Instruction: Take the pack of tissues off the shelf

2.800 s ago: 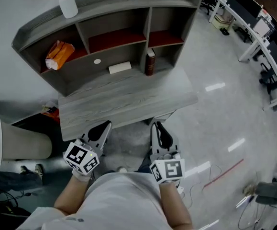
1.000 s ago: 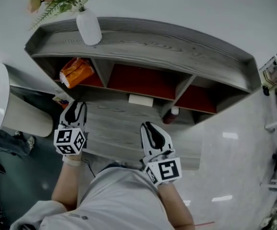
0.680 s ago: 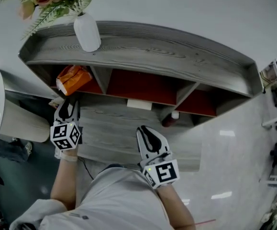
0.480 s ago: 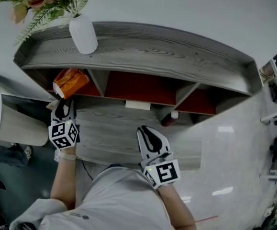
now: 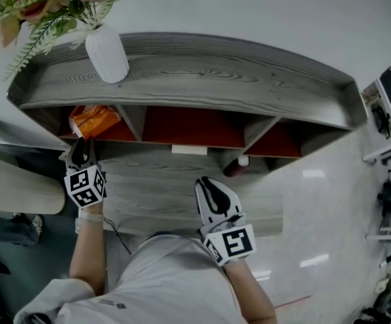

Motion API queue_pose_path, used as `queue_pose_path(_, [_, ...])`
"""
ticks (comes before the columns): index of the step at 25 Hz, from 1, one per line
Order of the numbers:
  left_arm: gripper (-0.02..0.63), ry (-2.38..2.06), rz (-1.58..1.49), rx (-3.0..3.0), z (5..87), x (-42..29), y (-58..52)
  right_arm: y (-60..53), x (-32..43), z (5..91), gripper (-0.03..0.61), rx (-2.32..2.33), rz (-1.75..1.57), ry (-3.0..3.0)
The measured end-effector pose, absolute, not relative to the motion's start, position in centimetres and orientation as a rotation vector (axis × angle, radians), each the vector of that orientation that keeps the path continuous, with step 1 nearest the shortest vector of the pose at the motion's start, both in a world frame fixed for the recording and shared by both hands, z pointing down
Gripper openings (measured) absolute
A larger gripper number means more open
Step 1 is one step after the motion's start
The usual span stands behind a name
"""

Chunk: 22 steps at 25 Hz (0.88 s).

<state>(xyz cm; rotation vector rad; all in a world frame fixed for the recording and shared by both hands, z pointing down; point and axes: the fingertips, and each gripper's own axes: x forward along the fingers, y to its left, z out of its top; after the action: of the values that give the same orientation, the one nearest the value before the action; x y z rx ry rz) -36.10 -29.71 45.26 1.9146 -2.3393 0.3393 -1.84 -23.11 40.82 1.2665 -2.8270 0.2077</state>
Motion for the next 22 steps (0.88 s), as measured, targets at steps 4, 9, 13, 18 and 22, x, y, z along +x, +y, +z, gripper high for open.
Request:
queue_pose_path(4, [0.054, -2.326, 0.373, 1.930, 45.6, -36.1, -30.2, -22.9, -2.0, 41.2, 0.049, 1.267, 0.216, -2.816])
queue_pose_path(9, [0.032, -2.313, 0.376, 1.942, 45.5, -36.0, -30.4, -22.7, -1.7, 41.1, 0.049, 1.285, 0.216, -2.811])
queue_pose_path(13, [0.025, -2.288, 0.353, 1.963, 45.3, -35.4, -29.9, -22.4, -1.4, 41.0, 0.049, 1.291, 0.218, -2.816])
queue_pose_path(18, [0.023, -2.291, 0.379, 1.961, 45.0, -34.7, -28.3, -21.7, -1.1, 41.0, 0.049, 1.268, 0.231, -2.830])
queue_pose_path(22, [0.023, -2.304, 0.393, 1.940, 44.9, -34.2, -26.0, -20.9, -1.0, 40.9, 0.049, 1.234, 0.243, -2.855])
